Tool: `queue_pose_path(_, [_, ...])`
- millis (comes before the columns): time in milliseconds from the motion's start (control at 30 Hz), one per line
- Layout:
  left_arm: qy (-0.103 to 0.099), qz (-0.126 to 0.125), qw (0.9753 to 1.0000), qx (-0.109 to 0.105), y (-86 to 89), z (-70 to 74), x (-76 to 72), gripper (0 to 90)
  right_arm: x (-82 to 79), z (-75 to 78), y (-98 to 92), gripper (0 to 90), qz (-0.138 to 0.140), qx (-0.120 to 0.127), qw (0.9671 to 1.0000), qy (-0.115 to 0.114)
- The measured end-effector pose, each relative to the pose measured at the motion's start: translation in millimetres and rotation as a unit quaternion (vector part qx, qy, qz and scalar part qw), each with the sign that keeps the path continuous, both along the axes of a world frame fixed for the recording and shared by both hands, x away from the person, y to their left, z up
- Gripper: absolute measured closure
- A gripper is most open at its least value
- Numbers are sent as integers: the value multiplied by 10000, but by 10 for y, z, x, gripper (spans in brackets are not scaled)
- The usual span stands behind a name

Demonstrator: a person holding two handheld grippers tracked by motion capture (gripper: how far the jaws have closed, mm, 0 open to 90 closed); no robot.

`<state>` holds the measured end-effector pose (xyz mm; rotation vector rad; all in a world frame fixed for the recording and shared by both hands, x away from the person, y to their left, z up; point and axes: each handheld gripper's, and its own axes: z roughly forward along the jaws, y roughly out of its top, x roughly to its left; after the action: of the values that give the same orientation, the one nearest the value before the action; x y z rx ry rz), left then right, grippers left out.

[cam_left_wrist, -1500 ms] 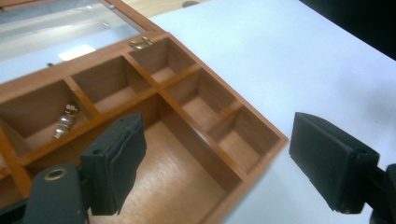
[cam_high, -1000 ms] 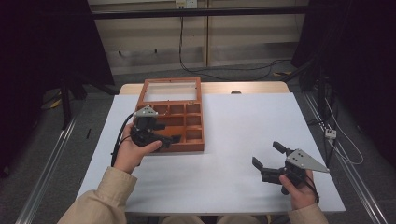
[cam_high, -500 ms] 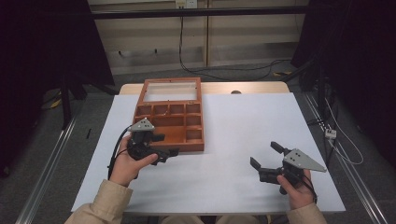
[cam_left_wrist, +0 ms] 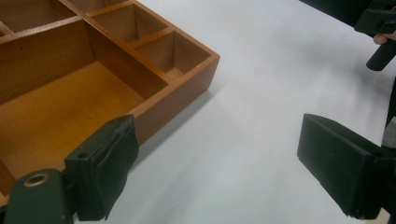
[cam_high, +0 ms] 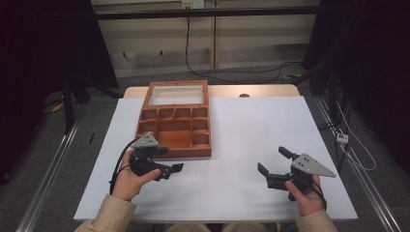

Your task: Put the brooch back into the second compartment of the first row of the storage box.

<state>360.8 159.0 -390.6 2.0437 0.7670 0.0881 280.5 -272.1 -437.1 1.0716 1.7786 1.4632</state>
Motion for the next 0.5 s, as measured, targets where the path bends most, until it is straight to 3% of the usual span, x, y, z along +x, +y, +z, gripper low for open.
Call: queue_pose_path(500, [35, -100, 9999, 25, 90, -156, -92, 113, -11, 6, 12, 37, 13, 5, 10000, 2])
